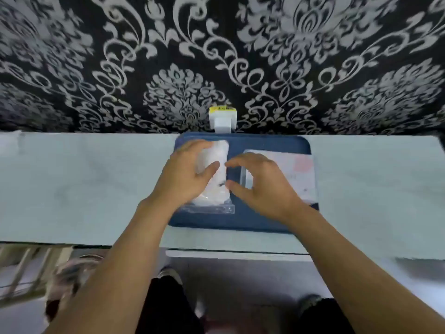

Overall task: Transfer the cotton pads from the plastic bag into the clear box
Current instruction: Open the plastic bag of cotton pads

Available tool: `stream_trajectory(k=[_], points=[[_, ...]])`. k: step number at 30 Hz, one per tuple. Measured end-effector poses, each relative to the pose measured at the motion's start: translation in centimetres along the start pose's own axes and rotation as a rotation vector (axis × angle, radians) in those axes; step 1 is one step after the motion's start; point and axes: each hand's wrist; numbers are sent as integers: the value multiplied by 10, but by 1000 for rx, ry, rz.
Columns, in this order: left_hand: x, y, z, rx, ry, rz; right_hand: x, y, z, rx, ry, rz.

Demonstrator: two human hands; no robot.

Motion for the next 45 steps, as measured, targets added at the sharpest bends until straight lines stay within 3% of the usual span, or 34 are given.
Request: stream_trajectory(k=[4,6,9,13,16,18,21,24,28,35,39,42,45], points=[[47,7,-43,-30,25,-51,-37,-2,-55,68,77,255],[53,10,-53,-38,27,-103,-45,0,-66,106,272,376],[60,11,-59,-32,14,-105,-56,6,-78,-28,537,513],[56,20,-63,-171,370,-71,-57,15,-104,-285,763,718],[64,36,-59,-310,589,73,-52,13,-112,-296,844,645],[68,55,-56,-451,586,128,-36,13,-105,-356,755,481],[60,75,-45,-611,712,205,1,11,-87,-495,343,197],[37,76,-31,-471,741,107,23,8,-74,-529,-45,40],[12,61,-23,-362,496,-28,15,11,-73,-274,-773,-164],[9,43,-52,-362,218,-66,-10,-1,-56,-299,-920,-382],[8,33,-56,-407,105,-91,-14,-10,-51,-342,-833,-395],[3,28,-55,-423,189,-141,-14,-12,-48,-410,-828,-354],[-6,25,-52,-370,368,-217,-16,-7,-44,-360,-1002,-240]])
Point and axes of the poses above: each hand's wrist, its own y-axis away from the middle knuckle, its own z-axis out of the back of the hand, x = y × z, and after that the axes turned 2 degrees about x, right-handed
